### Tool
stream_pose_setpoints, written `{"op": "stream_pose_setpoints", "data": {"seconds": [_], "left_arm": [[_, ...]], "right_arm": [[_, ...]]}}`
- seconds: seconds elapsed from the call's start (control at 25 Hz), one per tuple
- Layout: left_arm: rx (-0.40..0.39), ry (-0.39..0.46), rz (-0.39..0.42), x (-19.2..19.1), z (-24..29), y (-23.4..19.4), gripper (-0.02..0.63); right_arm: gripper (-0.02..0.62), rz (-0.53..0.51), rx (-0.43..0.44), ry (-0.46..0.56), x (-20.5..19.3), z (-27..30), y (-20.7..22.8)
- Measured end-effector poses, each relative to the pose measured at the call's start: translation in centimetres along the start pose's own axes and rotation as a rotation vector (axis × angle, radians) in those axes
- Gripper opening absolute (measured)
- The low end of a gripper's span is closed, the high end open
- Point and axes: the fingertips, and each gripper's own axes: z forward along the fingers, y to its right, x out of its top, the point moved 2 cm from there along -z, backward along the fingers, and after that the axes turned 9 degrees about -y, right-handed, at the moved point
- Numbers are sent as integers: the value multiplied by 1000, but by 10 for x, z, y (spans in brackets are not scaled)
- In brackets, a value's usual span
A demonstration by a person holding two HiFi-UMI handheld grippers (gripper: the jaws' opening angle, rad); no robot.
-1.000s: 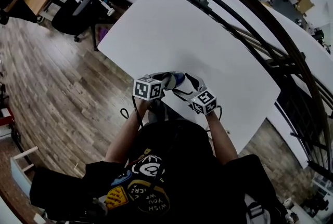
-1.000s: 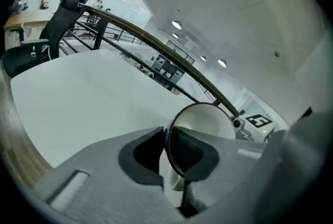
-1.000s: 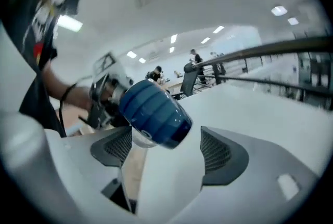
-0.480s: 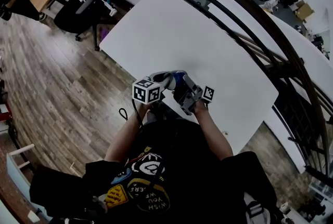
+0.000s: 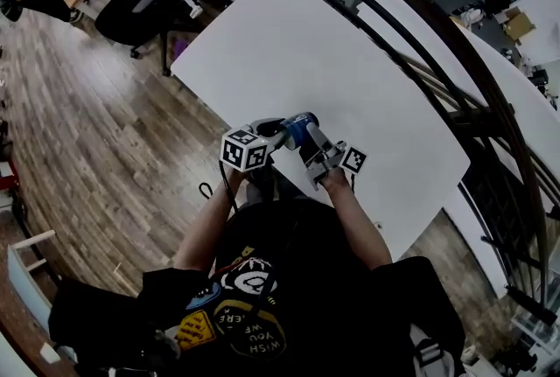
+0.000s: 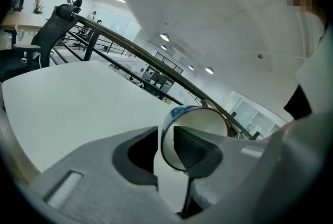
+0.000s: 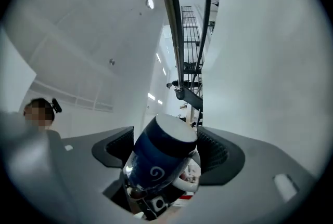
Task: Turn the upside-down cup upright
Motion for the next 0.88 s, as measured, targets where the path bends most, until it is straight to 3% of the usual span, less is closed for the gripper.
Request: {"op": "stream_pose_setpoints", "data": {"seconds": [0.08,0.12,0.2,0.36,0.44,0.52,0.6,0.72,0.88], "left_arm": [[30,-18,-9,-2,8,-9,90],[37,-27,-2,0,14,-14,43],[32,-37,55,5,21,-19,43],[55,-44,259,17,20,-9,37],[101,-59,397,17,22,0,37],[132,-65,472,16,24,3,37],[132,-66,483,15,24,0,38],[157,-73,466,10,25,-9,40],[195,-115,289,-15,18,-36,69]], "right_arm": [[379,-48,-44,-26,5,0,9],[380,-50,-54,-36,8,0,15],[380,0,-53,-55,13,0,22],[366,158,-18,-40,20,1,25],[375,240,-33,-6,24,1,32],[376,279,-51,-20,23,3,37],[376,259,-67,-35,22,5,38],[373,146,-119,-38,25,8,41],[371,-93,-246,-45,40,8,45]]}}
